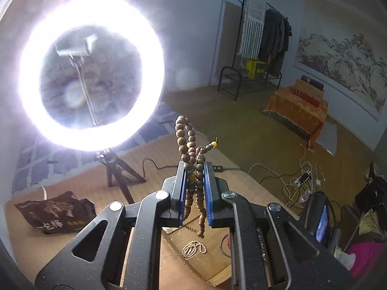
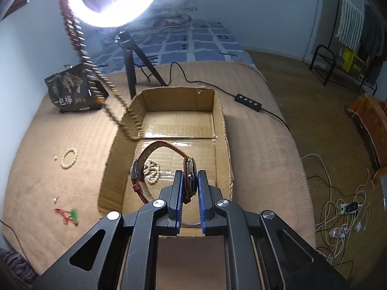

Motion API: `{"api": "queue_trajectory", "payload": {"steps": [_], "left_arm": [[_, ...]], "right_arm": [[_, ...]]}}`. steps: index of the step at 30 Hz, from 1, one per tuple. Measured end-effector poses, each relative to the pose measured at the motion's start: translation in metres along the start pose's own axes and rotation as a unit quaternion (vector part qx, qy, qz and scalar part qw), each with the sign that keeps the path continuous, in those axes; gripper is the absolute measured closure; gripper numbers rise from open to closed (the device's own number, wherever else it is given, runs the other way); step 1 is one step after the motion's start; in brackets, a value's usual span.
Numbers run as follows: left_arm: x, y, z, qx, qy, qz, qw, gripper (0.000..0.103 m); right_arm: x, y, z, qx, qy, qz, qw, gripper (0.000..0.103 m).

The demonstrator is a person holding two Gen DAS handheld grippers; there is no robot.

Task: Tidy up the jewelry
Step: 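Lift mala and watch over the cardboard box and release both inside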

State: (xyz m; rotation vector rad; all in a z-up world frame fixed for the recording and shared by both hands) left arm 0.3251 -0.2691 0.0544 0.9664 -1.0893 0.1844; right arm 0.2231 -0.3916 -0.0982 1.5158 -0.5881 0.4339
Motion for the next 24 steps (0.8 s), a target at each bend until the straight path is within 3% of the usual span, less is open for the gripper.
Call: {"api": "queue_trajectory", "payload": {"steps": [12, 24], "left_arm": [[-0.054, -0.084, -0.008, 0.013, 0.021, -0.082, 0.9963, 0.092], [-0.073, -0.103, -0.01, 0.012, 0.027, -0.12, 0.9923, 0.092]], "right_arm": [[-0.007, -0.038, 0.012, -0.009, -0.015, -0.029, 0.999, 0.093], [-0.007, -0.057, 0.017, -0.008, -0.031, -0.043, 0.999, 0.093]]}}
Point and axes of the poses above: each gripper's, at about its wrist camera, not at the fingertips, and y roughly against the way its jaws point, z to its right, x to its top, the point moved 1 cm from there along -y, roughly the way its jaws point, and after that the axes turned 3 degrees about z, right-handed, at the moved point
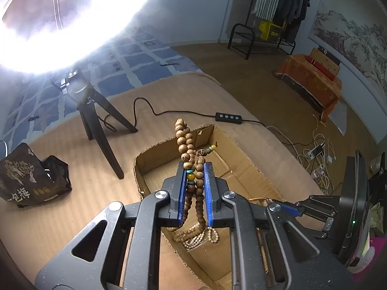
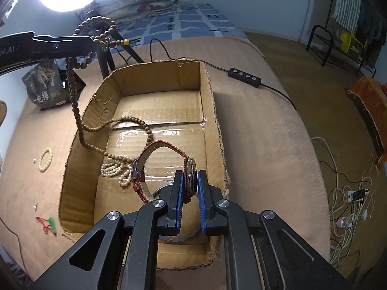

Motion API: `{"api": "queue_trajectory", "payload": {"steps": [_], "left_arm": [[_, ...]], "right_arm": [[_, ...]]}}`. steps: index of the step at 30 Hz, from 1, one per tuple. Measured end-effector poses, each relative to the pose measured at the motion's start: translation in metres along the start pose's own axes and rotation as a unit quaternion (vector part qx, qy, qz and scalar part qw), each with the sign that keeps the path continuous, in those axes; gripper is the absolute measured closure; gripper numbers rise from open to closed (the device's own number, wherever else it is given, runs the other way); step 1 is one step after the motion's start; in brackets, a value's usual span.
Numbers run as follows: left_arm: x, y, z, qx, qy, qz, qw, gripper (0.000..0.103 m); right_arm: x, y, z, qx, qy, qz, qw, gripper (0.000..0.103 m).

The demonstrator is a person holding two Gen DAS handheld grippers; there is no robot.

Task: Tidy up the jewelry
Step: 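Lift mala and watch over the cardboard box and release both inside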

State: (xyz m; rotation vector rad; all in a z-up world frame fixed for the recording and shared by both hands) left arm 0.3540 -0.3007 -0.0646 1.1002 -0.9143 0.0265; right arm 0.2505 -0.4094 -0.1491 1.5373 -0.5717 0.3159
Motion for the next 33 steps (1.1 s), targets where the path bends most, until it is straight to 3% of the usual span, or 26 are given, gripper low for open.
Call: {"api": "queue_trajectory", "payload": {"steps": [3, 5, 7, 22, 33], "left_arm": [[-0.001, 0.001, 0.0, -0.006, -0.002, -0.01, 0.9999, 0.091], [-0.002, 0.002, -0.001, -0.006, 0.0, -0.01, 0.9999, 0.09], [-0.002, 0.003, -0.001, -0.006, 0.004, -0.008, 0.9999, 0.089], [-0.012, 0.054, -0.014, 0.02, 0.003, 0.016, 0.9997, 0.089], [-0.049, 0.117, -0.05, 0.059, -0.008, 0.015, 0.9981, 0.089]], "right_arm": [[0.0, 0.001, -0.003, 0.001, 0.003, 0.001, 1.0, 0.091], [0.0, 0.004, -0.005, -0.001, 0.006, 0.003, 1.0, 0.071], [0.0, 0.008, -0.005, -0.003, 0.006, 0.013, 1.0, 0.061], [0.001, 0.038, -0.019, -0.005, 0.007, 0.031, 0.999, 0.061], [-0.006, 0.075, -0.054, 0.026, 0.025, 0.047, 0.998, 0.061]]}}
Point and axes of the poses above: each gripper's, at about its wrist camera, not at the fingertips, and y roughly against the way its jaws point, z to its right, x to its top, the point moved 1 cm from there along -y, roughly the way its jaws point, and after that the axes turned 3 degrees about z, right-handed, at the moved point
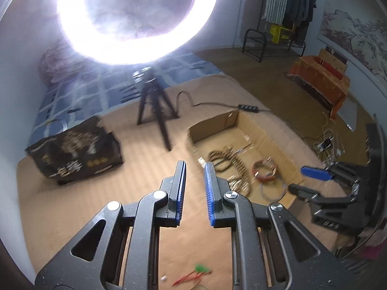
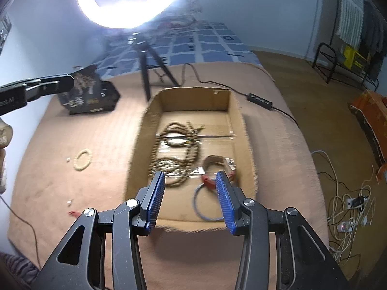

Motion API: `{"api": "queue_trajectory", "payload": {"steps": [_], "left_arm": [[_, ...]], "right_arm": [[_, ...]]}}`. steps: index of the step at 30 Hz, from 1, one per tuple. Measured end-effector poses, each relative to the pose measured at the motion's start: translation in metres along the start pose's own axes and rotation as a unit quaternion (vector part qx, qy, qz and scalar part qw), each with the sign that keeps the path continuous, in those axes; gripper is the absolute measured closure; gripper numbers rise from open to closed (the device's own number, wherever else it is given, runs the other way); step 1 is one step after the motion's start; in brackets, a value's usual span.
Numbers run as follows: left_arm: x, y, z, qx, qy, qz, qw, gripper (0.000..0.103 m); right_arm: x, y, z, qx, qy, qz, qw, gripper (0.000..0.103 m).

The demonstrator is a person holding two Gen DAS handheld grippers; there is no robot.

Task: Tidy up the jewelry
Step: 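Lift mala and watch over the cardboard box and release both inside, then move both open tools toward the jade pendant and pearl earring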

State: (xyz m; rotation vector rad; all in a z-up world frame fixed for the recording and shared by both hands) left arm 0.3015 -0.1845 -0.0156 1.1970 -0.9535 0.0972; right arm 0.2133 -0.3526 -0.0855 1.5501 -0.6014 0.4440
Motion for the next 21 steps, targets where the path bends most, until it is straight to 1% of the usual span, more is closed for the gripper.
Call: {"api": "queue_trajectory", "payload": {"steps": [4, 10, 16, 21], "left_arm": [[-0.024, 0.018, -0.027, 0.023, 0.001, -0.001, 0.9997, 0.089], [-0.066, 0.032, -0.078, 0.053, 0.021, -0.018, 0.9982, 0.089], [-0.11, 0.033, -0.136, 0.078, 0.068, -0.044, 0.9937, 0.089], [-0.137, 0.024, -0.162, 0.069, 0.101, -0.059, 0.9908, 0.089]], "right_arm": [[-0.005, 0.007, -0.023, 0.017, 0.022, -0.003, 1.0, 0.061], [-0.015, 0.01, -0.053, 0.038, 0.047, -0.016, 0.998, 0.061], [-0.025, 0.001, -0.078, 0.053, 0.07, -0.035, 0.996, 0.061], [-0.038, -0.014, -0.099, 0.064, 0.095, -0.056, 0.992, 0.061]]}}
Point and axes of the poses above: each gripper's, at about its wrist camera, not at the fingertips, and y roughly against the way its jaws point, z to its right, x to its top, the point moved 1 cm from there along -y, roughly the way its jaws point, and after that the axes turned 3 degrees about z, right-handed, at the moved point
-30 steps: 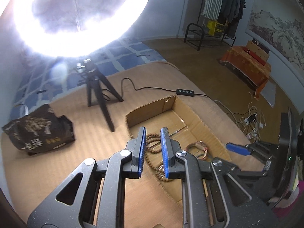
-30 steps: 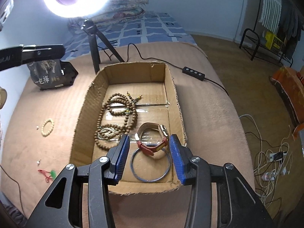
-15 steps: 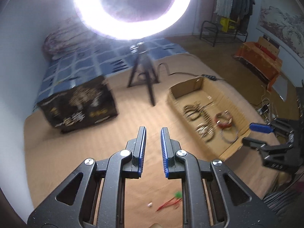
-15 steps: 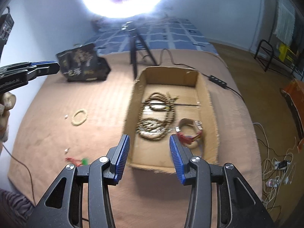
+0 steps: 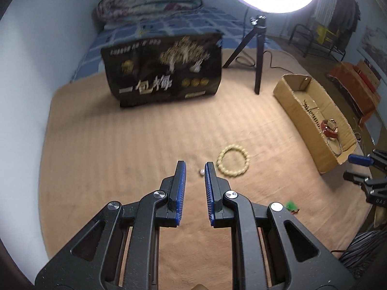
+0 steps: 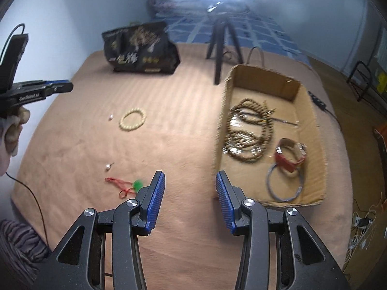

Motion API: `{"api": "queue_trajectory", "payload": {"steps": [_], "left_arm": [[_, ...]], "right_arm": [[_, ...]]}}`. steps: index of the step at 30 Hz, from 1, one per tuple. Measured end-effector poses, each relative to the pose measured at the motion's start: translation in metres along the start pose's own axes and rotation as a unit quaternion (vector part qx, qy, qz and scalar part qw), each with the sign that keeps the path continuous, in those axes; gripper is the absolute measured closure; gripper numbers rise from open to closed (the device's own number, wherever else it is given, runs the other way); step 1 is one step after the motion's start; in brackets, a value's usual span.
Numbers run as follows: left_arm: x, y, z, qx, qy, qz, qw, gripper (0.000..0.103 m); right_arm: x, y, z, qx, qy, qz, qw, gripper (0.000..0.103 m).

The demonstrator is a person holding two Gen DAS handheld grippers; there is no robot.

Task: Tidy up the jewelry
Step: 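Move both open tools toward the jade pendant and pearl earring, then grasp the pearl earring with the left tool while the right tool grasps the green jade pendant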

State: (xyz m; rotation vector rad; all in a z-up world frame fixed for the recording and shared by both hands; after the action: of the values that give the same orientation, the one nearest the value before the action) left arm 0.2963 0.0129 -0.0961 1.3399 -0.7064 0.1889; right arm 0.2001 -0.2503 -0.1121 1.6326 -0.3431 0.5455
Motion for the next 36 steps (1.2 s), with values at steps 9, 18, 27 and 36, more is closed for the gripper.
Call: {"api": "queue_trajectory", "payload": {"steps": [9, 18, 27, 36], "left_arm": [[-0.026, -0.039, -0.01, -0.051, 0.044, -0.037, 0.9971, 0.089], [-0.039, -0.063, -0.003, -0.067, 0.036, -0.063, 0.9951, 0.089], [-0.041, -0.081, 0.005, -0.062, 0.016, -0.069, 0.9955, 0.089], [-0.03, -0.095, 0.012, -0.051, 0.006, -0.067, 0.9964, 0.089]], "right_arm": [[-0.02, -0.031, -0.03, 0.021, 0.057, -0.049, 0.997, 0.061], [-0.028, -0.059, -0.048, 0.05, 0.079, -0.082, 0.992, 0.061], [-0.029, -0.076, -0.059, 0.08, 0.079, -0.102, 0.988, 0.061], [-0.028, -0.089, -0.066, 0.086, 0.088, -0.11, 0.986, 0.061]]}}
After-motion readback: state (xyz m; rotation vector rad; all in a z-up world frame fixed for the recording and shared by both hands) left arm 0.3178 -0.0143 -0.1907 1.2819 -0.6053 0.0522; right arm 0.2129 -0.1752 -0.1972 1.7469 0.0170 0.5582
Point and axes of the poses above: each gripper's, at about its wrist camera, not at the fingertips, and y roughly against the way its jaws point, z to its right, x to its top, the point moved 1 cm from there along -y, roughly the way its jaws point, and after that the axes turned 3 degrees about z, right-handed, at the moved point
